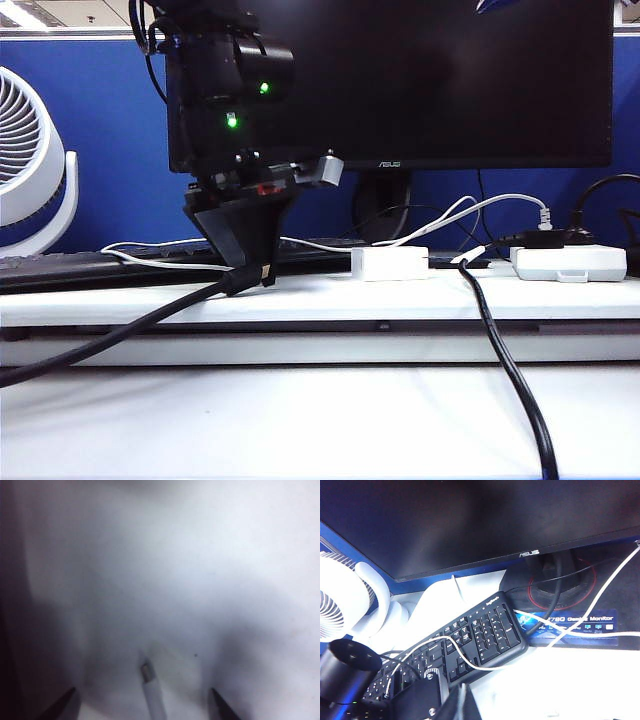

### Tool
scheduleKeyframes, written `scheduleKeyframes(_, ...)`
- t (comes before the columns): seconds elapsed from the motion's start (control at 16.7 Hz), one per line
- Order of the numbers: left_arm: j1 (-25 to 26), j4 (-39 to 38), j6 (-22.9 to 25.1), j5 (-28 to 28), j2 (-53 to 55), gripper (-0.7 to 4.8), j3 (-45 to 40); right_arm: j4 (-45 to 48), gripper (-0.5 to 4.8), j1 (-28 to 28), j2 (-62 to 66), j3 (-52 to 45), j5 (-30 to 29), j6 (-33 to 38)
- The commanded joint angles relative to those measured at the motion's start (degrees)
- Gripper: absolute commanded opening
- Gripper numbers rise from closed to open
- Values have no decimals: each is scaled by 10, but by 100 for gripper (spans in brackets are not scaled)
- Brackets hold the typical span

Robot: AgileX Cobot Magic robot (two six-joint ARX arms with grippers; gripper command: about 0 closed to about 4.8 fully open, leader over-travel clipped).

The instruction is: Pick up the Type-C charging cable and the charging base, insert one end of the Type-C charger into the corresponding slot on the base, and finally place the plugged-in charger back on the table.

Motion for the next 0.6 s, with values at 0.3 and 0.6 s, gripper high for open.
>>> scheduleKeyframes(0.3, 1, 5, -30, 2, 9, 296, 2, 10, -6, 1, -2, 4, -2, -3)
scheduleKeyframes(0.6, 1, -2, -30, 2, 9, 77, 2, 10, -6, 1, -2, 4, -2, -3)
